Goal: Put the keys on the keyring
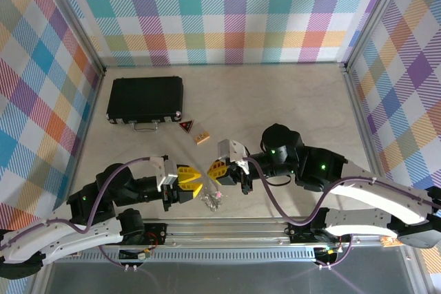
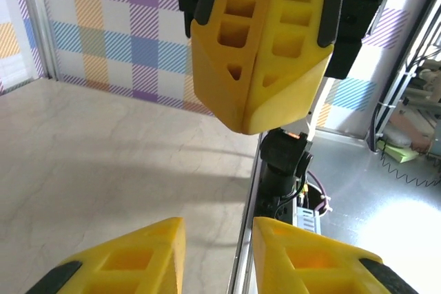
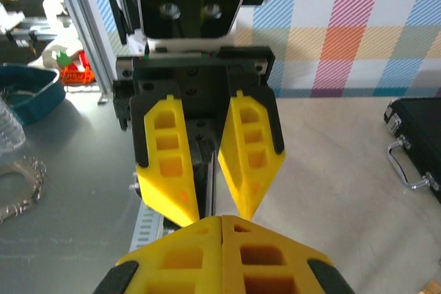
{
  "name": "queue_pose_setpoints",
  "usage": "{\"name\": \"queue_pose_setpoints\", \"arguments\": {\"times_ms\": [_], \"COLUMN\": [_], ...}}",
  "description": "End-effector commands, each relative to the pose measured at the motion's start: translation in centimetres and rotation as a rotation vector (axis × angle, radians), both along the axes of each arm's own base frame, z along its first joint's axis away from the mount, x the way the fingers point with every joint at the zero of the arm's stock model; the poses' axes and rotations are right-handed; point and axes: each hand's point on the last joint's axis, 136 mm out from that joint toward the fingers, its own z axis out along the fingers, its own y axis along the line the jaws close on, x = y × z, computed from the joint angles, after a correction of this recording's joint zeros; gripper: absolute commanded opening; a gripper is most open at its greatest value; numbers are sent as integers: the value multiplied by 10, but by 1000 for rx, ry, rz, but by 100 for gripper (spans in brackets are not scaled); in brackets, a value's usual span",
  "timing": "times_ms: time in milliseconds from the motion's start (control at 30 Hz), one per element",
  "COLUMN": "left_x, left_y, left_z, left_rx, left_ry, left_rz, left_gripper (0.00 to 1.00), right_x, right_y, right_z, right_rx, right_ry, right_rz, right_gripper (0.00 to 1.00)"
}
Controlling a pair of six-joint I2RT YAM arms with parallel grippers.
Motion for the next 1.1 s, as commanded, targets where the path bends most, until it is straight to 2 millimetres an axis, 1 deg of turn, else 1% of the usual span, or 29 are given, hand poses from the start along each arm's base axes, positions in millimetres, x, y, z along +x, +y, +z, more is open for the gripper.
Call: {"name": "queue_pose_setpoints", "arguments": {"times_ms": [0,100,167,233,300,400,500,633,700,767,900,1000,1067], "left_x": [2,22,30,36,42,55,67,90,102,113,136,148,153], "left_y": [5,9,11,13,15,26,37,55,61,64,72,86,93], "left_z": [-4,-6,-12,-21,-30,-43,-57,-78,-91,-106,-145,-172,-186], "left_rx": [81,96,104,117,129,150,177,230,246,240,229,253,272], "left_ry": [-9,0,11,37,76,126,166,228,297,400,625,721,760], "left_rz": [21,136,189,228,273,376,477,643,704,728,761,816,853], "left_gripper": [30,26,23,22,22,23,24,26,26,27,33,36,37], "right_x": [-1,11,17,22,28,42,59,69,73,78,85,84,84], "right_y": [-13,-13,-14,-18,-22,-27,-30,-26,-22,-20,-15,-13,-12], "right_z": [-31,-37,-42,-50,-61,-84,-107,-121,-129,-139,-157,-163,-166], "right_rx": [-168,-181,-164,-155,-158,-179,-185,-154,-164,-185,-225,-227,-220], "right_ry": [-6,8,39,79,143,234,344,437,454,469,494,502,503], "right_rz": [-2,-67,-104,-136,-180,-255,-323,-346,-359,-380,-397,-387,-380], "right_gripper": [0,0,0,0,9,25,34,45,47,49,51,52,54]}}
